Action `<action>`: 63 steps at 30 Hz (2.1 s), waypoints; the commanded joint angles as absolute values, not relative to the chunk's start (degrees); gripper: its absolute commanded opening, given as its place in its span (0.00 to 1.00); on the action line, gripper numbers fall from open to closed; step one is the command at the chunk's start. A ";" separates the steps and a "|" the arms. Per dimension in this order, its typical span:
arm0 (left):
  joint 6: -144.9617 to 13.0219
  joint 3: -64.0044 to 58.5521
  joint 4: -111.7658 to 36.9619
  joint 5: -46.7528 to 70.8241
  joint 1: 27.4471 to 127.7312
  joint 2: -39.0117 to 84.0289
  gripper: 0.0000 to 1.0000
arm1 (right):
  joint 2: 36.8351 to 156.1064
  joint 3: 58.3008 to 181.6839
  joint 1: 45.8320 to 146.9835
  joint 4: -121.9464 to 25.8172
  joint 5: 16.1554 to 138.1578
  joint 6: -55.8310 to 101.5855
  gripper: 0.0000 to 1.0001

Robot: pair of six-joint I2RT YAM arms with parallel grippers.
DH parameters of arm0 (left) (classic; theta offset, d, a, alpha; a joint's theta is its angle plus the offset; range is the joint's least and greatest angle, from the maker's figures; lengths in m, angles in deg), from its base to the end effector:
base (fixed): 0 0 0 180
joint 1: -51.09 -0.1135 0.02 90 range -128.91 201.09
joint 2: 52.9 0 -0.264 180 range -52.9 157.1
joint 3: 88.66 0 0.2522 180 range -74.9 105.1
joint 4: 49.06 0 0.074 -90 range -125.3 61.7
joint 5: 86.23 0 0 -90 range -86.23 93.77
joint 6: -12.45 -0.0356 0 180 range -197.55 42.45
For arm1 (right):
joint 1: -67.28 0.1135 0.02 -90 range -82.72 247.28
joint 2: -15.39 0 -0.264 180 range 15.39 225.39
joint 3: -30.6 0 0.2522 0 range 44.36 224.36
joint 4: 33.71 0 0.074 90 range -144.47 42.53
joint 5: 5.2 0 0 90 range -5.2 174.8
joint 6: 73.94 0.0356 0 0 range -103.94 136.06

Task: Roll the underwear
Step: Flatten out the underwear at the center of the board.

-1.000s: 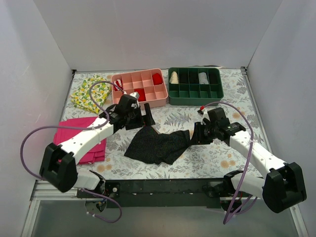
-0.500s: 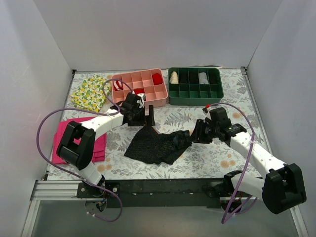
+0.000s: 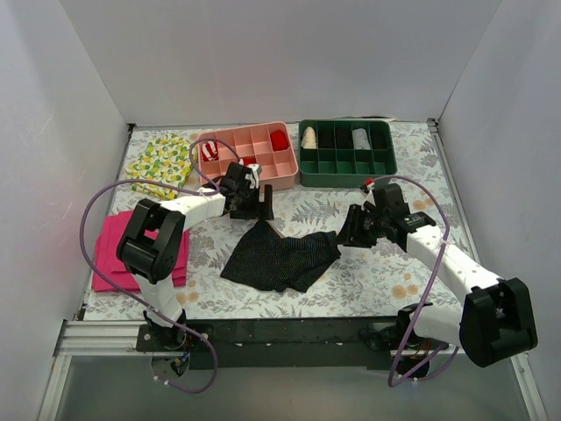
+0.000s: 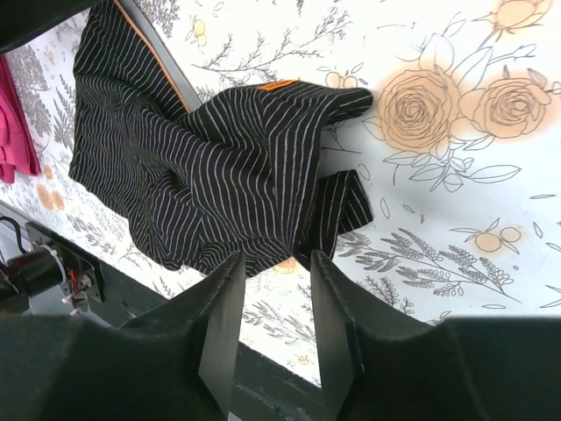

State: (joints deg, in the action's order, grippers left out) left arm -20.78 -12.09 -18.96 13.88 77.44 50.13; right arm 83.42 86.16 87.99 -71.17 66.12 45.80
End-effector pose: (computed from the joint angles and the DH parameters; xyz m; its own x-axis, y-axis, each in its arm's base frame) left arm 0.3247 -0.1678 0.1673 -0.8478 -0.4990 -0.1795 -0.3385 0.7697 -0.5412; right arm 0.2175 0.0944 0.2214 -0.8834 0.1684 -0.4374 -0.1032 0.8403 0.5321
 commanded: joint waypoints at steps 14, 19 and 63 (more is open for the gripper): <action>-19.37 -16.62 -22.20 17.92 77.28 47.65 0.33 | 91.58 89.53 80.38 -62.50 55.00 47.79 0.54; -18.14 -17.41 -22.82 18.45 77.28 46.42 0.28 | 95.27 90.50 80.38 -61.53 55.44 48.85 0.54; -7.68 -17.93 -3.75 13.26 77.81 3.03 0.00 | 66.66 97.55 81.17 -71.12 53.59 37.92 0.01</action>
